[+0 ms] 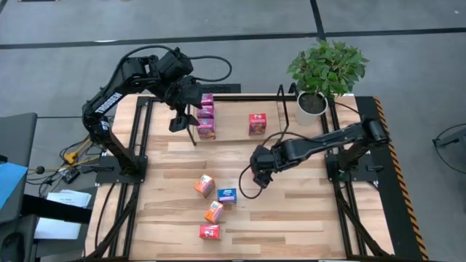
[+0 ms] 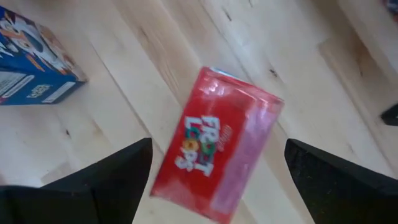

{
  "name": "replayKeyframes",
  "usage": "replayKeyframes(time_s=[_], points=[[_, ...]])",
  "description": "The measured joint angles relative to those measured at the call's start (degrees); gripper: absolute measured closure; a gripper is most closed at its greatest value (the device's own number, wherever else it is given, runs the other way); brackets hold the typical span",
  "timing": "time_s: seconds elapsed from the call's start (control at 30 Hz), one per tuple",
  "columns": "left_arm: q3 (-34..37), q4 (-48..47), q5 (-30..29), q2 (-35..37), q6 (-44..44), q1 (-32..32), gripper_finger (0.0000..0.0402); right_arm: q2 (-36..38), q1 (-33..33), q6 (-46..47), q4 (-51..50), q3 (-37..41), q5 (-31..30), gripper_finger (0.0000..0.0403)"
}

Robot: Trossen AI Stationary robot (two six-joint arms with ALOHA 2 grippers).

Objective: Stack cereal on shelf
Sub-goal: Put the top red cereal box on the shelf aligned with the other red cereal box

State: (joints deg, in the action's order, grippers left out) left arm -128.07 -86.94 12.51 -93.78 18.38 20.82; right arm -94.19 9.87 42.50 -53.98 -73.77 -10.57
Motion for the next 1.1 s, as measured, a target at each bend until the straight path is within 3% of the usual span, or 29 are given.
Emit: replayKeyframes(time_s=[0.2,0.43,0.87,1.1], points=[[0.0,0.0,0.0,0.0,-0.2,0.0,0.0105,-0.5,0.0,2.5,-0.3,0.0,0.0,0.0033],[0.0,0.0,0.0,0.0,-0.1,0.0,0.0105,-0.5,-0.3,1.7,-2.3,-1.0,0.2,0.0098],[0.0,-0.1,-0.1,0.0,0.0,0.0,0.0105,-0.5,-3.5,-8.5,-5.8,-6.6,0.3,0.0171],[0.0,-0.1,-0.1,0.0,0.0,0.0,0.0105,-0.5,-6.9,-23.1,-9.6,-13.1,0.2,0.0191]])
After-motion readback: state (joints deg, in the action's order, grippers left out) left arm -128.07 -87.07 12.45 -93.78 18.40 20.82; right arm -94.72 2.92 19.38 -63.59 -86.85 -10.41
